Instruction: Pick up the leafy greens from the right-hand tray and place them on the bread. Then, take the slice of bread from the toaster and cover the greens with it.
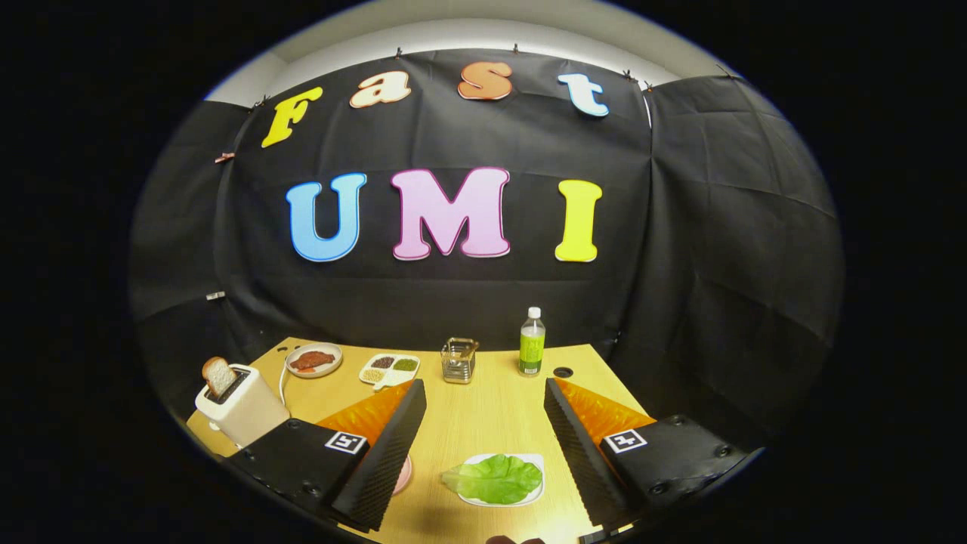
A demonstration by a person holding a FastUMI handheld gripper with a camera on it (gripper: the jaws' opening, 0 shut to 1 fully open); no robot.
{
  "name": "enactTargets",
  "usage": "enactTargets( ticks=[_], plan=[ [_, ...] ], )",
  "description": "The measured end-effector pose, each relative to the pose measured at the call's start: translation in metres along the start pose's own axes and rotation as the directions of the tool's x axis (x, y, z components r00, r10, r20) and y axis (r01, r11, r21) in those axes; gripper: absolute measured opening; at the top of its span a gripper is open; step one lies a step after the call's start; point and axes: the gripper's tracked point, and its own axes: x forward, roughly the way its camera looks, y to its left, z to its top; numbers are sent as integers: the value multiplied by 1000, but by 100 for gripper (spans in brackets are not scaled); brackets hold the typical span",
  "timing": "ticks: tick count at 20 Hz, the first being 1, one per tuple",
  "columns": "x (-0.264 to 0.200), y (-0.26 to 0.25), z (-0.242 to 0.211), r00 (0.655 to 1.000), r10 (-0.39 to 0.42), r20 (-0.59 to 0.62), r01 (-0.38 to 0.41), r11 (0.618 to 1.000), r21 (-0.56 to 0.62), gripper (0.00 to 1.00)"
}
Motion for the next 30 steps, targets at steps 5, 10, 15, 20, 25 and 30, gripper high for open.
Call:
enactTargets(
  ticks=[5,10,15,20,25,30],
  plan=[
    [21,-10,-44,994,11,-112,-11,1000,5,98],
    [43,-15,-103,964,33,-263,-18,998,57,98],
    [64,-19,-156,923,48,-381,-31,998,50,98],
    [82,-22,-203,877,62,-476,-51,998,36,99],
    [92,-22,-251,833,72,-549,-70,997,25,99],
    [98,-21,-287,780,87,-620,-79,996,42,99]
  ],
)
